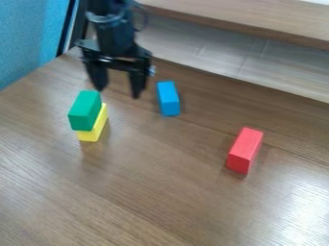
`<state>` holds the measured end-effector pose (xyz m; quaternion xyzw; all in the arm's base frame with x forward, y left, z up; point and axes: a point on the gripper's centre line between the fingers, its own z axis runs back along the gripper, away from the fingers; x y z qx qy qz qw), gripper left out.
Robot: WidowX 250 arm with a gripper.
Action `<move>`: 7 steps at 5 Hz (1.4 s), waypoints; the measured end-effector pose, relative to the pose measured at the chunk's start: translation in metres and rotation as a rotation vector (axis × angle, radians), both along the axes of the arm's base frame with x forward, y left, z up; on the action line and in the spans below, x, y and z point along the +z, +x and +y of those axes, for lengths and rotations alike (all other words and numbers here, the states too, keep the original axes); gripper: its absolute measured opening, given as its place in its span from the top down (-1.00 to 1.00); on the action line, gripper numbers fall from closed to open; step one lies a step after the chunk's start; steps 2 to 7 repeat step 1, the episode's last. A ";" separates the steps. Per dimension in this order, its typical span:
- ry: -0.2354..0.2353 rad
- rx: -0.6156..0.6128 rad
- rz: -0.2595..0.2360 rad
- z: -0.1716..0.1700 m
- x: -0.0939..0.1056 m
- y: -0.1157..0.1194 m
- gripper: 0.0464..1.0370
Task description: Placed the green cube to the top of the yellow cube
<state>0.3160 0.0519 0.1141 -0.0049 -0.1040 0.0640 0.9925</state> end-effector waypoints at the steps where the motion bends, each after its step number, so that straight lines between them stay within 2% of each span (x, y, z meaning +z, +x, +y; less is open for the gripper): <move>1: -0.016 -0.164 -0.001 -0.030 -0.002 0.012 -0.93; 7: -0.016 -0.164 -0.001 -0.030 -0.002 0.012 -0.93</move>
